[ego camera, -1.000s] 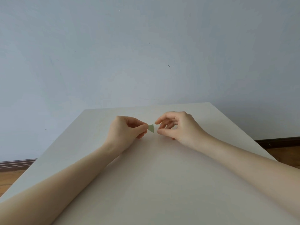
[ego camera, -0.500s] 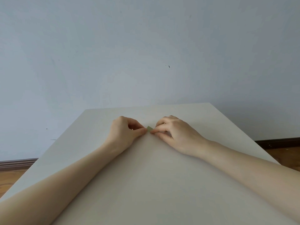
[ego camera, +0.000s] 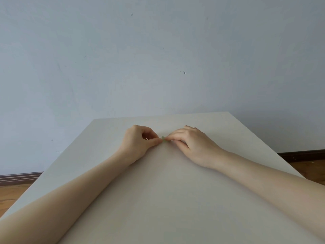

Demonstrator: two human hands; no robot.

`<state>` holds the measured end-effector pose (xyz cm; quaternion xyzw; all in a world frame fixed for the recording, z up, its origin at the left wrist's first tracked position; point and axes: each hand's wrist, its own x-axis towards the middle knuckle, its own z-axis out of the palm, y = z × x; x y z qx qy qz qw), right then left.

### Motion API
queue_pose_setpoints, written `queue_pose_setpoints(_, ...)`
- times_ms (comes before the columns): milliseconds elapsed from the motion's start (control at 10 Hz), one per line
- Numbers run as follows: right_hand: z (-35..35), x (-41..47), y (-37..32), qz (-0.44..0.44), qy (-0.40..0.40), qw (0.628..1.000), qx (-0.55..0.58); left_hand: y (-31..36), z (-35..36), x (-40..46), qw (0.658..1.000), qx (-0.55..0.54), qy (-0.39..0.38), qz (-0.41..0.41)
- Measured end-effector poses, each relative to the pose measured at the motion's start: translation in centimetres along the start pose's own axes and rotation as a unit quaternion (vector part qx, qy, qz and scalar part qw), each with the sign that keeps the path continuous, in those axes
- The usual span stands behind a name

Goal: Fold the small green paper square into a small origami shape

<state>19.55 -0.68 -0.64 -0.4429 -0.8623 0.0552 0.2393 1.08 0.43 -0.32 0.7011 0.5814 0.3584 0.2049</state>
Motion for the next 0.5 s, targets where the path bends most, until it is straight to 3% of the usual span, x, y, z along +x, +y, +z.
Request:
queue_pose_setpoints(300,-0.21,-0.01,-0.26,0.000,-0.012,0.999,-0.041,-0.06,0.13,0.09,1.000,-0.003,0.011,0.009)
queue_pose_setpoints(500,-0.16,-0.01,-0.12,0.012,0.020,1.000,-0.013,0.07,0.11,0.01,1.000,-0.021,0.023,0.004)
